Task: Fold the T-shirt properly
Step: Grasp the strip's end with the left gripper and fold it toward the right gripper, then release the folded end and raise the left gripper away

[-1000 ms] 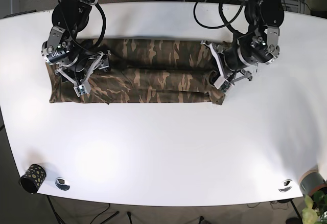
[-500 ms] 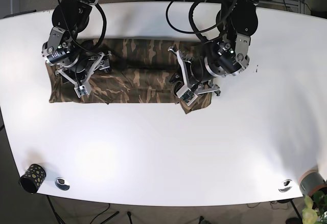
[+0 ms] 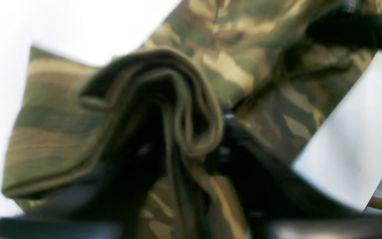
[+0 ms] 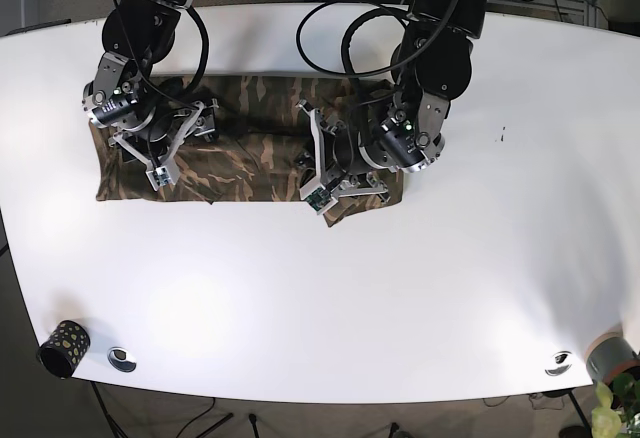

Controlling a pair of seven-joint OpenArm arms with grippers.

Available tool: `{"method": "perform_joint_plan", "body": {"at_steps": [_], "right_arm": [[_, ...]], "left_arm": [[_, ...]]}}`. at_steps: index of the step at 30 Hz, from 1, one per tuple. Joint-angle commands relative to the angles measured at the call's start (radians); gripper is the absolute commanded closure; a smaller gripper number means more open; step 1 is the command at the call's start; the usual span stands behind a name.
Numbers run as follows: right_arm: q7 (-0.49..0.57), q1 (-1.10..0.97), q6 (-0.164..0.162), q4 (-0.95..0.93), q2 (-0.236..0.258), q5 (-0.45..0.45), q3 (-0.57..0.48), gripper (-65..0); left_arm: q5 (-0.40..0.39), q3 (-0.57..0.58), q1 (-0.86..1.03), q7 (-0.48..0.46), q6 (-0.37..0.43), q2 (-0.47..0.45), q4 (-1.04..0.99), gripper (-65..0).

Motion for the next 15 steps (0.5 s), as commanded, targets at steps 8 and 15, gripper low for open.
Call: {"method": "perform_joint_plan", "body": {"at_steps": [8,15], "right_arm": [[0.019,0.017,-0.001,0.015,0.007,0.01,-0.001,-53.1],[0.019,0.018,-0.001,0.016,0.007,0.01,-0.001,-53.1]], "left_arm": [[-0.015,0.18,-0.014,-0.017,-0.002,0.009,0.02,-44.7],[-0.015,0.203,-0.013,-0.015,-0.003,0.005,0.099,-44.6]]}}
